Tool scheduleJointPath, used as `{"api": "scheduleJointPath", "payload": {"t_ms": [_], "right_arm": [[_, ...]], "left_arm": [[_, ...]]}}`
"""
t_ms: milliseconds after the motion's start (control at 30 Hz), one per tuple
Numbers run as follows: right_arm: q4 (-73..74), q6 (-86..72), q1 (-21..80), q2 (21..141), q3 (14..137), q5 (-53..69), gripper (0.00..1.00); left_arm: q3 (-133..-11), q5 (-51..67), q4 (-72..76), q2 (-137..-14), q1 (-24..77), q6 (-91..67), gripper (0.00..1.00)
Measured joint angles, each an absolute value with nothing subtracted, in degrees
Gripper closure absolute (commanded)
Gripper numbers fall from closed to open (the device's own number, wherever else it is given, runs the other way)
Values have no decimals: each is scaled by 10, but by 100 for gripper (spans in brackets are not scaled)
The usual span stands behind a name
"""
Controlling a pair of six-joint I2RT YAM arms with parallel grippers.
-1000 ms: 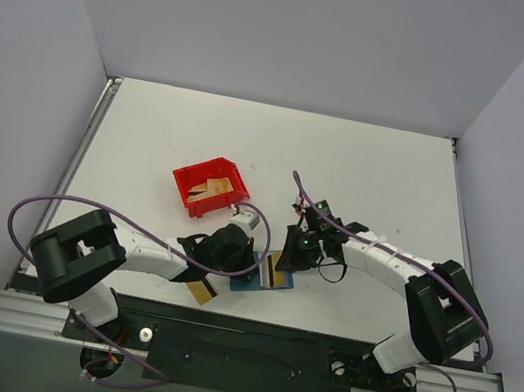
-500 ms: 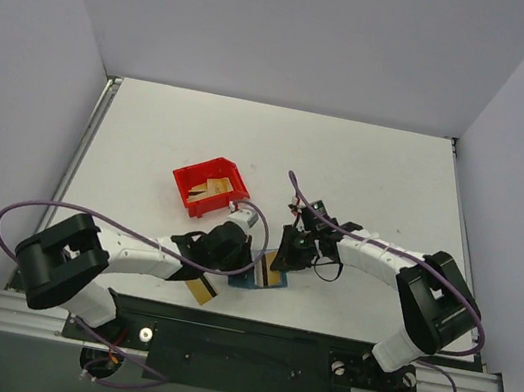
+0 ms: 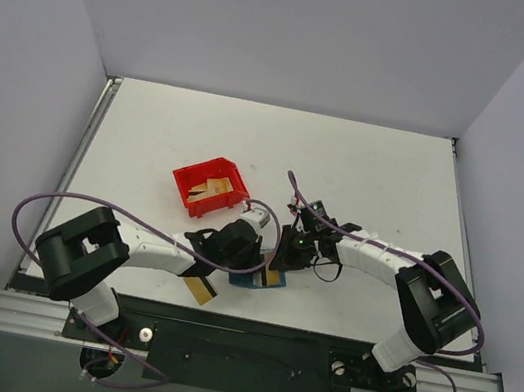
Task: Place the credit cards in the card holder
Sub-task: Insert the credit card into the card holder.
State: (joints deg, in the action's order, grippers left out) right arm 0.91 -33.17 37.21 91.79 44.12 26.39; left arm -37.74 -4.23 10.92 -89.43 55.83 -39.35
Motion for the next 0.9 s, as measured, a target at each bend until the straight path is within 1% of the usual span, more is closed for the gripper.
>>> {"api": "scheduleJointPath", "payload": {"t_ms": [167, 500, 900], "right_arm": [[7, -332, 372, 918, 439, 264, 100], [6, -332, 373, 918, 439, 264, 100], [11, -332, 372, 908, 439, 256, 100]], "left_arm": [[-376, -48, 105, -902, 558, -396, 100], [-344, -63, 112, -872, 559, -411, 100], [-296, -65, 185, -868, 559, -444, 100]]}}
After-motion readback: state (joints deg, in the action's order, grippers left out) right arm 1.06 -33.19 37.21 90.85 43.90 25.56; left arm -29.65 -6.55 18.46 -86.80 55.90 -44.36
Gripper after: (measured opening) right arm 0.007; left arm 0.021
